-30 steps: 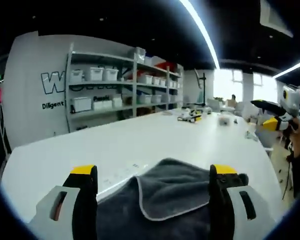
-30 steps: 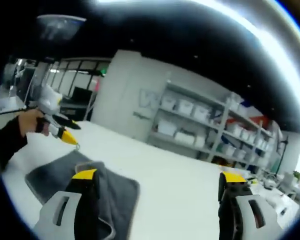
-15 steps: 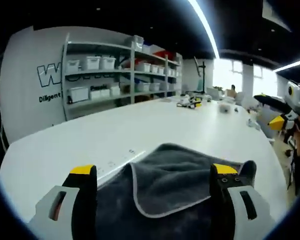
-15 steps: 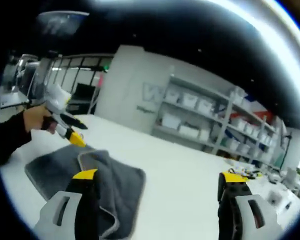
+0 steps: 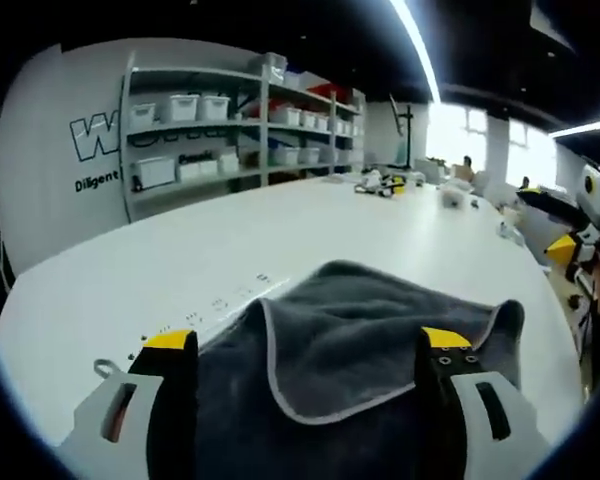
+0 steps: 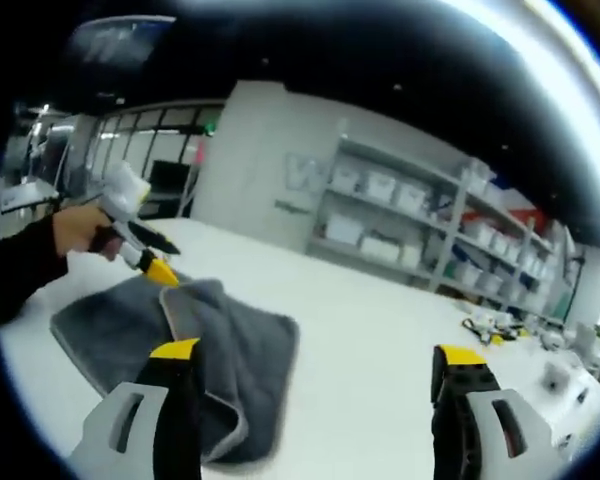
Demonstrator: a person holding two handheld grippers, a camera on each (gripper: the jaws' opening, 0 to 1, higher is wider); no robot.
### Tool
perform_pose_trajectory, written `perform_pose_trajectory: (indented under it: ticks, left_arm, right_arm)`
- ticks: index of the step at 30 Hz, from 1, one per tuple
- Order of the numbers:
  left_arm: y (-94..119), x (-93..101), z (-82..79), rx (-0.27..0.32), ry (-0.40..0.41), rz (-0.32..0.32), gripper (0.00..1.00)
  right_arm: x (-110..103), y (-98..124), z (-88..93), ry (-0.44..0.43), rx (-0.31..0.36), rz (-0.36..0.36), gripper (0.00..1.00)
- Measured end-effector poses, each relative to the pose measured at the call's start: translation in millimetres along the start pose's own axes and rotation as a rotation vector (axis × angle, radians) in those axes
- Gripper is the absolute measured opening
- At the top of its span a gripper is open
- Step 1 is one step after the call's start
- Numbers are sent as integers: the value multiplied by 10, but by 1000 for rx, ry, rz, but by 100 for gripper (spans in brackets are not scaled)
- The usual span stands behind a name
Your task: Open the folded towel by lifting each exposed corner and separating the folded layers until the towel lies flat within the target outline without major curled edges
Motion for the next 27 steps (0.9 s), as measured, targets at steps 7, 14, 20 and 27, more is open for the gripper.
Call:
perform_pose_trajectory:
  ticks: [7,14,20,27]
  left_arm:
    - [-55,-12,145,-47,10,16,78]
    - [-112,-71,222,-84,37,45,63]
    - [-146,-81,293,-100,36,56,52]
    - [-125,-79,320,-106,35,71,42]
  right_arm:
    - [-289,-43,165,29,-20,-70,85]
    - [-490,-173,445,18,-34,-126,73]
    - [-475,-178,461,-12,11,-124,61]
    - [-472,-165,617,-5,-60,-135,54]
Point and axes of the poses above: the point that each gripper's makers call its tool centre point, and the gripper's own axes: y roughly backward along the fingers, x roughly to its right, z roughly out of its underside, the point moved 8 cm from there along y, roughly backward along the fingers, and after that the axes turned 5 degrees about -z, right-handed, at the moved point
